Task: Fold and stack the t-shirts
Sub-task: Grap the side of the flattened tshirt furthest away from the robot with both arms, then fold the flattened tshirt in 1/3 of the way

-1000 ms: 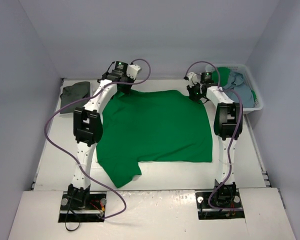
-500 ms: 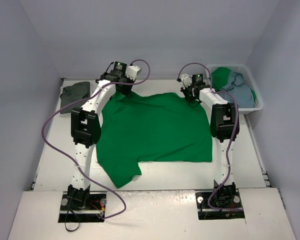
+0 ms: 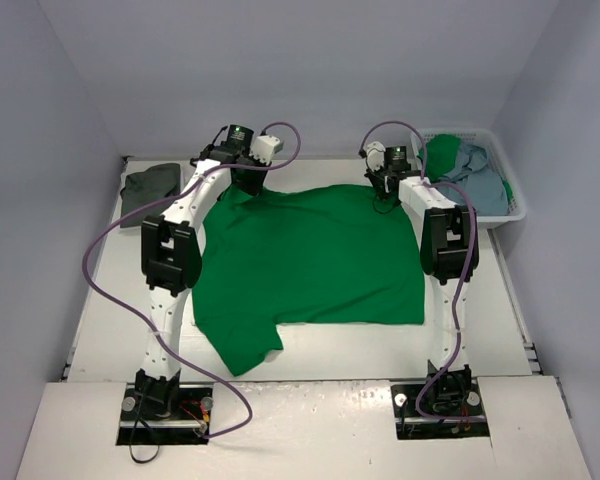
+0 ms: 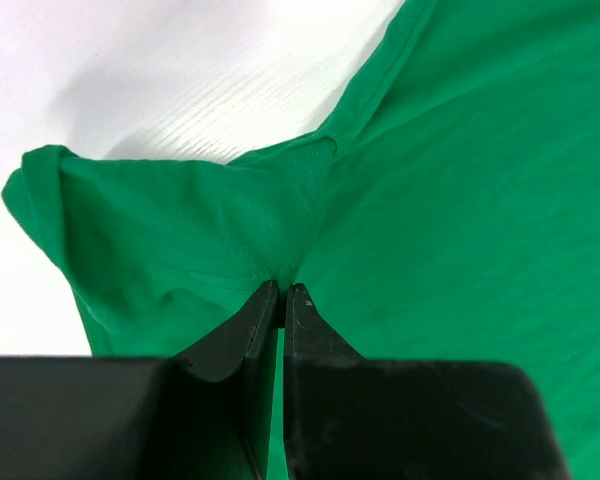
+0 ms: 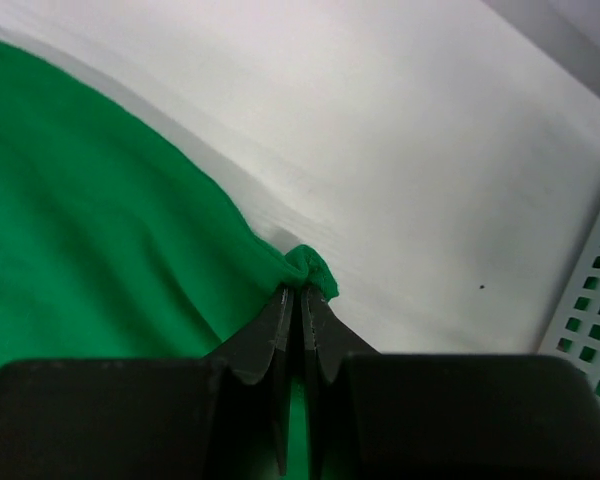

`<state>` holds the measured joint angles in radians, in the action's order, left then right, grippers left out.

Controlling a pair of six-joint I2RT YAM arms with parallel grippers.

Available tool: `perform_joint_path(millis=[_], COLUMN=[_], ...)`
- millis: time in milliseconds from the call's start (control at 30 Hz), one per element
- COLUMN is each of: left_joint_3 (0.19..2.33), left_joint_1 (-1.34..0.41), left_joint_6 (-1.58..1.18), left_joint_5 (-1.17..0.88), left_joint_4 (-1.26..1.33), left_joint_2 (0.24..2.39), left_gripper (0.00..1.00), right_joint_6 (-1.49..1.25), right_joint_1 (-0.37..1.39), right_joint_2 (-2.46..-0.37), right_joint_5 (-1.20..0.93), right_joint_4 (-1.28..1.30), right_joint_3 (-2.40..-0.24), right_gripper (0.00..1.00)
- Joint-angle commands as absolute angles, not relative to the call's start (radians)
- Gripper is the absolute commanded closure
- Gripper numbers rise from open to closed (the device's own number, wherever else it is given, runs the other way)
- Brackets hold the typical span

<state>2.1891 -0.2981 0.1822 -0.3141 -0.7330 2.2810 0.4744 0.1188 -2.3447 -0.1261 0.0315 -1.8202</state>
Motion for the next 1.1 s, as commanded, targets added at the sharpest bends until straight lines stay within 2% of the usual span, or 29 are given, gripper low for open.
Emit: perform_joint_path(millis=[0,500,1067], left_joint_3=[2.235,2.171,2.033], left_joint_1=[-0.287,-0.285,-0.288], left_joint_6=[0.189,0.184,0.219], left_joint_5=[-0.324,-0.377,-0.459], left_joint_4=[-0.733,-0.796,-0.946], left_joint_2=[2.14,2.063,1.936], left_gripper=[1.0,1.0,1.0], right_joint_6=[0.469,0.514,0.623], right_joint_1=[0.115,0.114,0.121], right_joint_2=[-2.23,-2.135,-1.994], right_joint_5=[-0.094,-0.069,-0.06], right_joint_4=[-0.061,-0.078,-0.081], right_joint_3=[-1.822,-1.76,-1.536], right_gripper=[1.0,1.0,1.0])
